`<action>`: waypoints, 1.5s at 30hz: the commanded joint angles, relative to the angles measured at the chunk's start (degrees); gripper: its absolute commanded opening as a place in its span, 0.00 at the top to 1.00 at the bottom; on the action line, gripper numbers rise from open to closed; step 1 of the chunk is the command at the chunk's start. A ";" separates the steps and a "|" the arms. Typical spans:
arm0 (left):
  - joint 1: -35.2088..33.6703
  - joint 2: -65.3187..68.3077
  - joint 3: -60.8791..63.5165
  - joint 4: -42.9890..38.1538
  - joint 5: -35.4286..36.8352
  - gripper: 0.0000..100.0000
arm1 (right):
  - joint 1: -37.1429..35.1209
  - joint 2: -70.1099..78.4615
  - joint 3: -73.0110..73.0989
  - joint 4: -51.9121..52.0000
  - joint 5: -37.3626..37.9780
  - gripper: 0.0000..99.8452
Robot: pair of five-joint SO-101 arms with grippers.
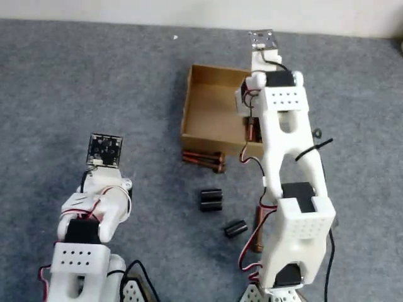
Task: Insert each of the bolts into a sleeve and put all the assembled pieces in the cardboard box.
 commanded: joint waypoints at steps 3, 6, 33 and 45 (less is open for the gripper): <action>-1.45 -0.57 -0.92 -1.49 -0.79 0.98 | -4.44 -1.80 -9.98 16.57 0.62 0.89; -2.59 -0.57 -1.27 -1.49 -0.79 0.98 | -5.76 -1.80 -12.35 21.49 0.62 0.89; -4.62 -0.57 -1.36 -1.49 -0.79 0.98 | -7.78 -56.40 61.58 2.24 0.18 0.96; -4.53 -0.57 -1.27 -1.49 -0.79 0.98 | -18.86 -59.38 75.47 -1.19 -0.26 0.96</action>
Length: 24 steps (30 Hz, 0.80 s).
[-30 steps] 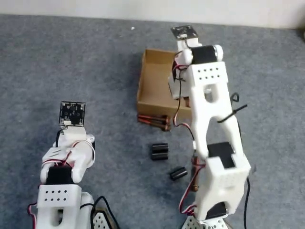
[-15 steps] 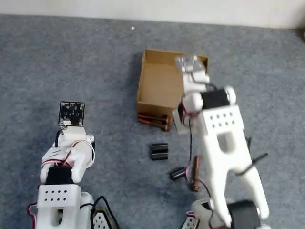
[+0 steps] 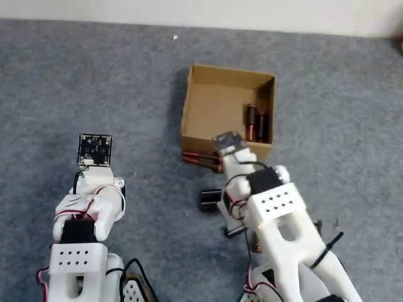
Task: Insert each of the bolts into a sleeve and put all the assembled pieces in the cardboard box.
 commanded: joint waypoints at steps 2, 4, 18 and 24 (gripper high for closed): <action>-0.48 -0.57 -1.19 -1.49 -0.79 0.98 | -1.71 -1.36 0.04 -0.66 -5.27 0.96; -0.48 -0.57 -1.19 -1.49 -0.79 0.98 | -1.80 -1.10 0.04 -1.01 -14.86 0.96; -0.48 -0.57 -1.27 -1.49 -0.79 0.98 | -3.12 -0.92 4.53 -1.19 -40.09 0.70; -0.48 -0.57 -1.27 -1.49 -0.79 0.98 | -5.76 -0.31 7.16 -10.77 -43.08 0.72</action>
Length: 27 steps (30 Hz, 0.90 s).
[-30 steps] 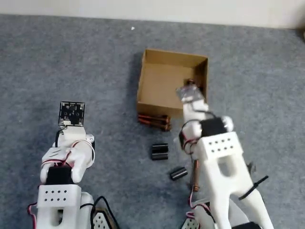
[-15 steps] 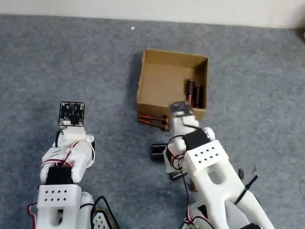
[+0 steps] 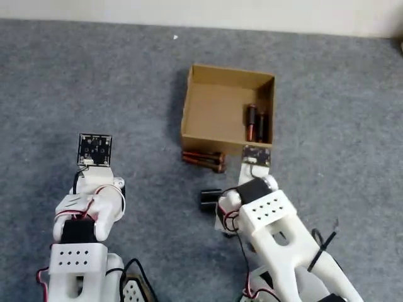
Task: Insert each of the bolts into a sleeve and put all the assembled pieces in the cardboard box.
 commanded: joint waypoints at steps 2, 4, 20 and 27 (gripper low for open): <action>-0.48 -0.57 -1.27 -1.49 -0.79 0.98 | -1.89 1.71 4.09 -9.63 -3.34 0.73; -0.48 -0.57 -1.19 -1.49 -0.79 0.98 | -2.59 3.82 5.58 -11.56 -3.52 0.73; -0.48 -0.57 -1.19 -1.49 -0.79 0.98 | -2.42 13.23 5.67 -18.42 -3.08 0.99; -0.48 -0.57 -1.19 -1.49 -0.88 0.98 | -2.33 9.27 5.58 -18.42 -2.90 1.00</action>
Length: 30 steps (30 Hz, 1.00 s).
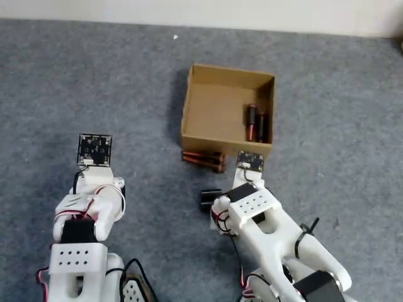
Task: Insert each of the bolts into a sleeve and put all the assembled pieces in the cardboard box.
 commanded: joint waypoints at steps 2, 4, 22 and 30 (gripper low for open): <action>-0.48 -0.48 -1.10 -1.49 -0.88 0.98 | -0.57 -4.62 -0.48 -2.24 0.97 1.00; -0.48 -0.48 -1.10 -1.49 -0.88 0.98 | -0.57 -6.46 -0.31 -2.15 5.19 1.00; -0.31 -0.48 -1.01 -1.49 -0.88 0.98 | 11.74 -39.87 0.22 -1.63 37.19 1.00; -0.13 -0.48 -3.38 -1.23 -0.88 0.98 | 20.18 -48.04 -0.40 8.04 37.80 1.00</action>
